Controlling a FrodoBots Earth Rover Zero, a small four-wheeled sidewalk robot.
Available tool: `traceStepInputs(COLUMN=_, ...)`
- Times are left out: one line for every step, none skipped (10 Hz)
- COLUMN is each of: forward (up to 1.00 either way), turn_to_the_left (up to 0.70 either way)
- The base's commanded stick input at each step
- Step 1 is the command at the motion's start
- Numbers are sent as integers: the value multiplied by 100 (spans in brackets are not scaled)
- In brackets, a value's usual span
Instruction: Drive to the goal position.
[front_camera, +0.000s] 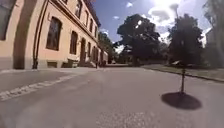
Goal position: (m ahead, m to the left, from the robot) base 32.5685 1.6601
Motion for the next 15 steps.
traceStepInputs(forward=85, turn_to_the_left=0)
traceStepInputs(forward=85, turn_to_the_left=0)
traceStepInputs(forward=85, turn_to_the_left=0)
traceStepInputs(forward=85, turn_to_the_left=0)
traceStepInputs(forward=85, turn_to_the_left=0)
traceStepInputs(forward=85, turn_to_the_left=0)
traceStepInputs(forward=85, turn_to_the_left=0)
traceStepInputs(forward=85, turn_to_the_left=0)
traceStepInputs(forward=85, turn_to_the_left=0)
traceStepInputs(forward=85, turn_to_the_left=0)
traceStepInputs(forward=85, turn_to_the_left=0)
traceStepInputs(forward=85, turn_to_the_left=0)
traceStepInputs(forward=85, turn_to_the_left=0)
traceStepInputs(forward=85, turn_to_the_left=0)
traceStepInputs(forward=85, turn_to_the_left=0)
